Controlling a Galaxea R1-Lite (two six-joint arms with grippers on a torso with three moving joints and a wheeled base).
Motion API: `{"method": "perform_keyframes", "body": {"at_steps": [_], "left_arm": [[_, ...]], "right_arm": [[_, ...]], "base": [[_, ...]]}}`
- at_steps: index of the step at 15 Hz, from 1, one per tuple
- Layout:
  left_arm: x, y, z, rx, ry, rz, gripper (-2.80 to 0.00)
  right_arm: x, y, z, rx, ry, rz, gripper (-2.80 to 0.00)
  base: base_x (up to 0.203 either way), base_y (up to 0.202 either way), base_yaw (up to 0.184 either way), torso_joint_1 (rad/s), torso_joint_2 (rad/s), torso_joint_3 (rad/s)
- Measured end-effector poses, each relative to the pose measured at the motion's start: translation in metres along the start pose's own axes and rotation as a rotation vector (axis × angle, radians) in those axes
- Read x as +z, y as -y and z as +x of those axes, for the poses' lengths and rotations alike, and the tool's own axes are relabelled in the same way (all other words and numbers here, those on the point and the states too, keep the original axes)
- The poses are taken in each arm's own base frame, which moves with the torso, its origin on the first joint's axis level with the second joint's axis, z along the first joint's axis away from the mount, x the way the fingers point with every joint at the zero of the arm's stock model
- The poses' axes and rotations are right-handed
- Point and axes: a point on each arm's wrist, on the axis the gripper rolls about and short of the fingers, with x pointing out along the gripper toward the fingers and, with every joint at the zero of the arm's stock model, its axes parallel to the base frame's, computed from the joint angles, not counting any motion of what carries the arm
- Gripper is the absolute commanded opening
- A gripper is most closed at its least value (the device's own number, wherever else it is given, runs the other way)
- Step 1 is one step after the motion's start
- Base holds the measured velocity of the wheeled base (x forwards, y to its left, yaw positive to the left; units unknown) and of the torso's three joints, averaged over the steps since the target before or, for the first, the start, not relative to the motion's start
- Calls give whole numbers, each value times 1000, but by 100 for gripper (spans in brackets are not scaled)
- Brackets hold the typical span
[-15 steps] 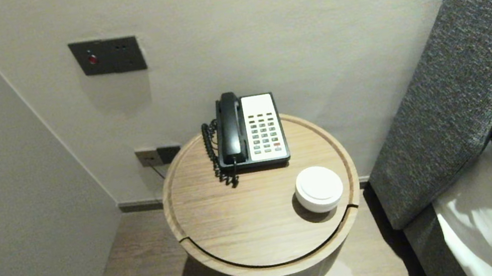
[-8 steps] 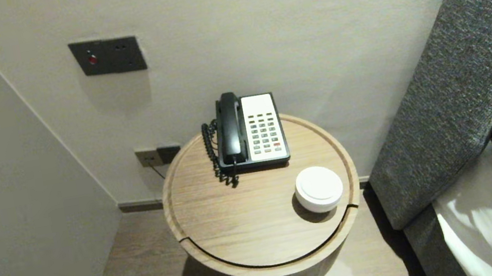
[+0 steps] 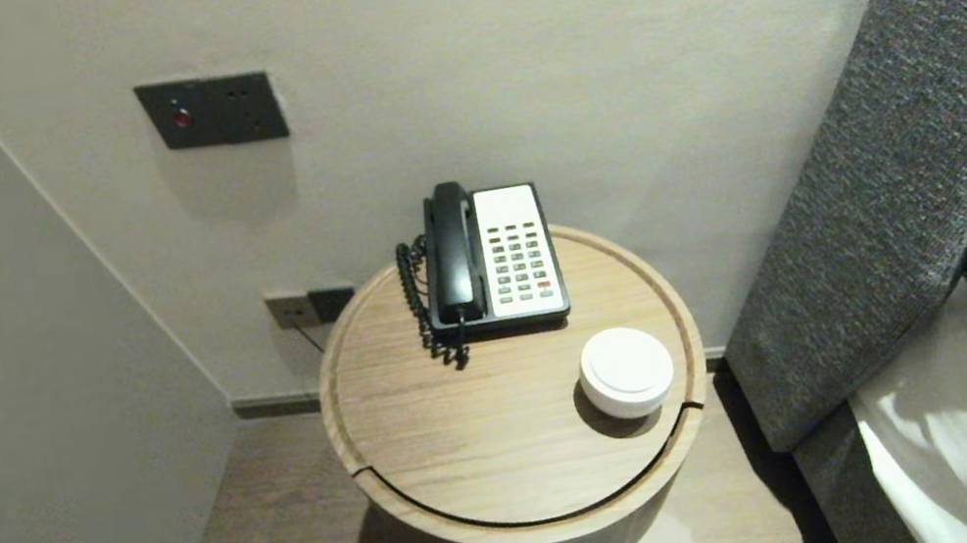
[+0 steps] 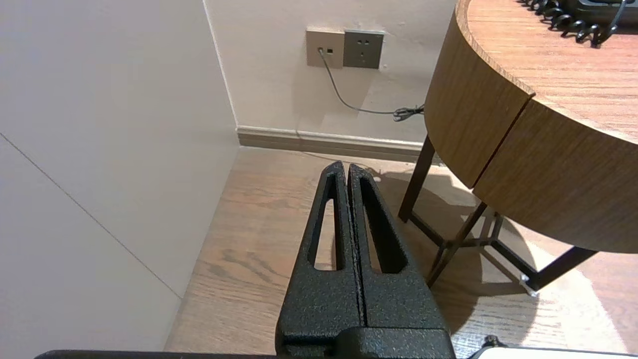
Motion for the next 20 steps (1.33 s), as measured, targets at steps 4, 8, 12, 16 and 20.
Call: {"method": "perform_keyframes", "body": {"at_steps": [4, 8, 12, 16, 20], "left_arm": [[0, 0, 0, 0, 0, 0, -280], [0, 0, 0, 0, 0, 0, -280], [0, 0, 0, 0, 0, 0, -280], [0, 0, 0, 0, 0, 0, -280], [0, 0, 0, 0, 0, 0, -280]], "right_arm": [[-78, 4, -24, 49, -101, -56, -280], [-154, 8, -34, 94, -139, -152, -280], [-206, 11, -40, 108, -165, -197, -280], [-229, 12, -37, 115, -115, -210, -280], [-239, 11, -32, 112, -48, -199, -280]], "base": [[0, 0, 0, 0, 0, 0], [0, 0, 0, 0, 0, 0], [0, 0, 0, 0, 0, 0], [0, 0, 0, 0, 0, 0], [0, 0, 0, 0, 0, 0]]}}
